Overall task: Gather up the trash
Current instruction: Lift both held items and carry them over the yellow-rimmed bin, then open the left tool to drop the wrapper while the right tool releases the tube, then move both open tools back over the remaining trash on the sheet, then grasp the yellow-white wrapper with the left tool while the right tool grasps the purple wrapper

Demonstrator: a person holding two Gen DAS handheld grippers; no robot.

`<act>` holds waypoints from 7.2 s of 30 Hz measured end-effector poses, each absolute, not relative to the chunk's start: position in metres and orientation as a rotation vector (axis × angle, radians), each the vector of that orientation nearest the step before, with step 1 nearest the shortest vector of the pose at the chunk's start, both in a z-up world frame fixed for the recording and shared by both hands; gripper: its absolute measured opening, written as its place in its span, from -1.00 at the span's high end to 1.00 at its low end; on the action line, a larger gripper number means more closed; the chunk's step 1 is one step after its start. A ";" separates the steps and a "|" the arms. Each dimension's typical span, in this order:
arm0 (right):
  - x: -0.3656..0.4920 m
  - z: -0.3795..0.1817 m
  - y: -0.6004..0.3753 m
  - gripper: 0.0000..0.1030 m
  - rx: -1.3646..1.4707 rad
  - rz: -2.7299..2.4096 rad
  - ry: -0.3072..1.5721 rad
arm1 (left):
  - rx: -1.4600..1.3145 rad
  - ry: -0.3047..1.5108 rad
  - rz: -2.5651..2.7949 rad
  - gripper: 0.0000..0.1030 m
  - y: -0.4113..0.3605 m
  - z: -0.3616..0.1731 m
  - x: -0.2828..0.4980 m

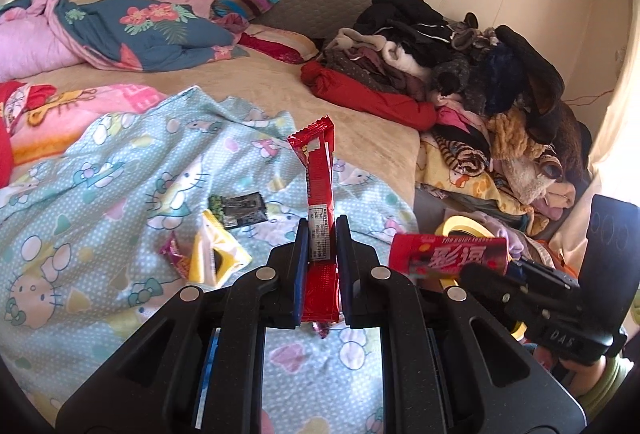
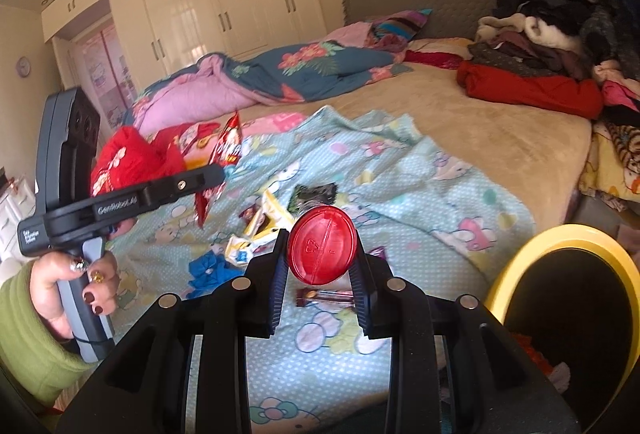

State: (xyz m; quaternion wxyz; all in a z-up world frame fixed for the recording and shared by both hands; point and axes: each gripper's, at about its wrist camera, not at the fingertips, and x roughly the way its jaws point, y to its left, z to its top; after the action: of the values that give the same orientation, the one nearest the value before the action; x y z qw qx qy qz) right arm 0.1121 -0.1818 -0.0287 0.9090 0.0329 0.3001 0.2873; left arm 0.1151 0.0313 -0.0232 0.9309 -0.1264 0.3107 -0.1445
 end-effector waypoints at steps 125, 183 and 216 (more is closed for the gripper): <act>0.119 -0.065 -0.367 -0.48 0.293 0.161 0.648 | -0.116 0.660 -0.393 -0.78 -0.136 -0.054 0.125; 0.130 -0.074 -0.166 -0.58 0.022 0.441 0.707 | -0.289 0.621 -0.027 -0.78 0.068 -0.061 0.117; 0.226 -0.146 -0.136 0.20 0.082 0.369 1.031 | -0.264 0.829 -0.014 -0.06 0.075 -0.135 0.153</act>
State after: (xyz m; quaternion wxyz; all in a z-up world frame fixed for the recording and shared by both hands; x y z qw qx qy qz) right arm 0.2259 -0.1364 -0.1456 0.8531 0.0389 0.4898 0.1753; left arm 0.1529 0.0752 -0.1351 0.9068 -0.1277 0.4016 -0.0070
